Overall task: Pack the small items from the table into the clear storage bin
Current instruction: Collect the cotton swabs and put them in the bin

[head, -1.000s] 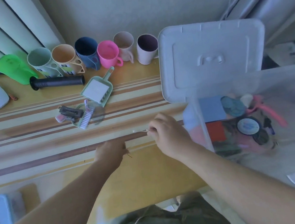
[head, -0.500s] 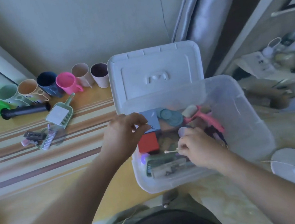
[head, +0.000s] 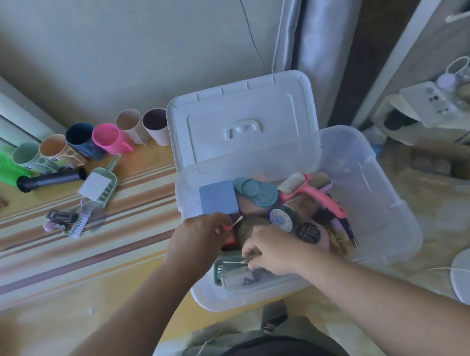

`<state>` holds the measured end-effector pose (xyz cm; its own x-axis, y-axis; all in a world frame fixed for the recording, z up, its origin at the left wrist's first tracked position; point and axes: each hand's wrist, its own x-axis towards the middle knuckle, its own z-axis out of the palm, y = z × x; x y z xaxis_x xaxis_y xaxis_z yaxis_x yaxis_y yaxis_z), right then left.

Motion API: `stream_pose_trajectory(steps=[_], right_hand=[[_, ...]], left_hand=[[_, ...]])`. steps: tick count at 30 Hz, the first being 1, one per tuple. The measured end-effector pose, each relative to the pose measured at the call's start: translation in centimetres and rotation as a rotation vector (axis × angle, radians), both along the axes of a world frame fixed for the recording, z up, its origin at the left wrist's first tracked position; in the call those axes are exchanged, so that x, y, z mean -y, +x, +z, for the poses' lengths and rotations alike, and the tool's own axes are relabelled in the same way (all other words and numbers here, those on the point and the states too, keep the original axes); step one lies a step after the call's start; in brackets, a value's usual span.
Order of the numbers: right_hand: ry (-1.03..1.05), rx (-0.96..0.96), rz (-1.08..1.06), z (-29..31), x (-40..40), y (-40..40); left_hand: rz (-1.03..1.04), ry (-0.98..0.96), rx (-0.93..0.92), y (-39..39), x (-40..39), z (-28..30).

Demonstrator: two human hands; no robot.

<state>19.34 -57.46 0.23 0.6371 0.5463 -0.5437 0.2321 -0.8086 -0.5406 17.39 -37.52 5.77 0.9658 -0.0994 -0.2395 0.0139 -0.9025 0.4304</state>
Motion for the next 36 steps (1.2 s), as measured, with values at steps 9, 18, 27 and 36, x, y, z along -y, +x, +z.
stream_pose_trajectory(steps=[9, 18, 27, 36], right_hand=[[0.052, 0.01, -0.386, -0.4, 5.5, 0.6], [0.105, -0.007, -0.183, -0.5, 3.7, -0.6], [0.025, 0.103, -0.06, -0.8, 1.8, -1.0], [0.066, 0.39, -0.109, 0.1, -0.2, 0.1]], left_hand=[[-0.069, 0.109, -0.129, -0.3, 1.2, -0.9], [-0.302, 0.431, -0.214, -1.5, 3.3, -4.1], [-0.328, 0.461, -0.014, -2.0, 2.7, -4.4], [-0.163, 0.179, 0.34, -1.1, -2.1, -3.0]])
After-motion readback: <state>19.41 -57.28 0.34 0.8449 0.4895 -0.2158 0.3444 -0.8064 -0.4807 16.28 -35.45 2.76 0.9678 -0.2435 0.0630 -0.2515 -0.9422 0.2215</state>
